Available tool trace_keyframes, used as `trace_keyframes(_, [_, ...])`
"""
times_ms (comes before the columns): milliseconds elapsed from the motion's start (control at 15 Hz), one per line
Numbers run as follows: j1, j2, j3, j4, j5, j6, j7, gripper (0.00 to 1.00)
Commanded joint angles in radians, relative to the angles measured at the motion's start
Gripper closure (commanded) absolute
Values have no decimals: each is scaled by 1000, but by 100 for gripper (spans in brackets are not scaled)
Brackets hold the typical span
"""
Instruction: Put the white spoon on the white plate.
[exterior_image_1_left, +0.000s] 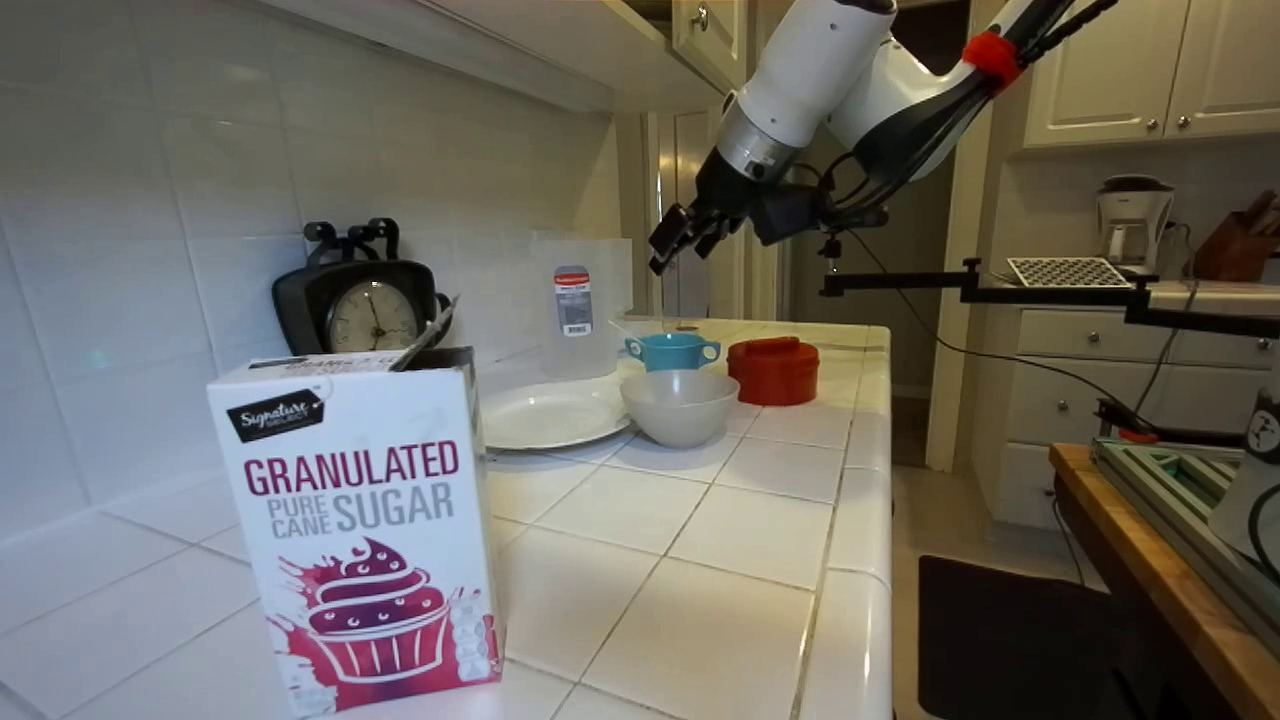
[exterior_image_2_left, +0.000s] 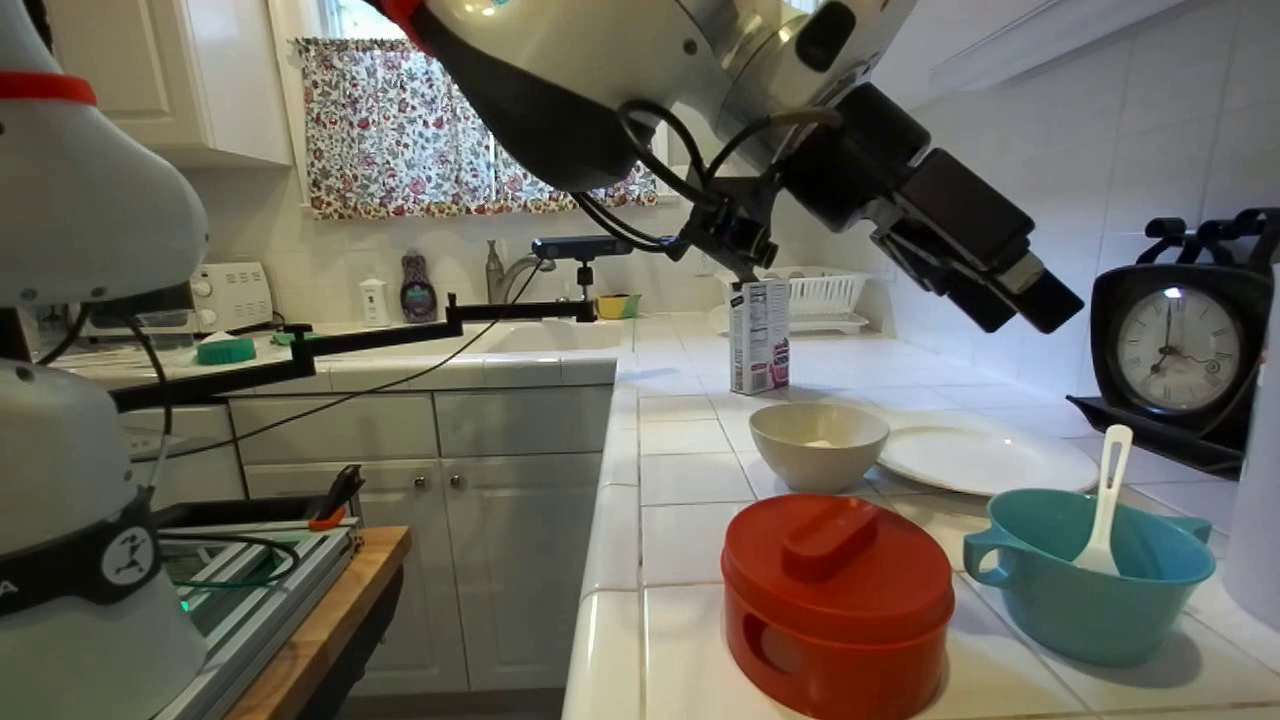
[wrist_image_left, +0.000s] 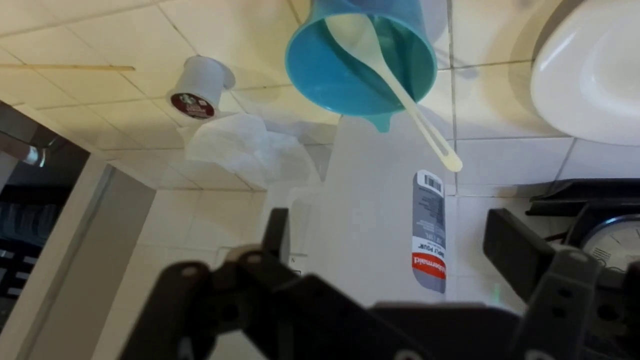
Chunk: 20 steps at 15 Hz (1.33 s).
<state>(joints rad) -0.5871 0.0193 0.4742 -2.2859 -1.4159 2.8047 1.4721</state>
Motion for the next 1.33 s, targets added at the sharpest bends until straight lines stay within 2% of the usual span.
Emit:
trace_keyframes(0, [19, 94, 11, 73, -116, -57, 67, 0])
trace_keyframes(600, [62, 245, 5, 147, -363, -202, 220, 0])
trace_keyframes(867, [76, 286, 7, 155, -431, -250, 267, 0])
trace_keyframes(933, [241, 272, -165, 161, -419, -218, 286, 0])
trace_keyframes(1000, [263, 278, -186, 166, -427, -221, 296, 0])
trace_keyframes(1067, [173, 300, -88, 172, -449, -257, 296, 0])
trace_keyframes(1133, [319, 284, -238, 177, -440, -232, 312, 0])
trace_keyframes(1200, [335, 289, -251, 184, -442, -233, 318, 0])
trace_keyframes(1267, [267, 306, -177, 192, -461, -260, 321, 0])
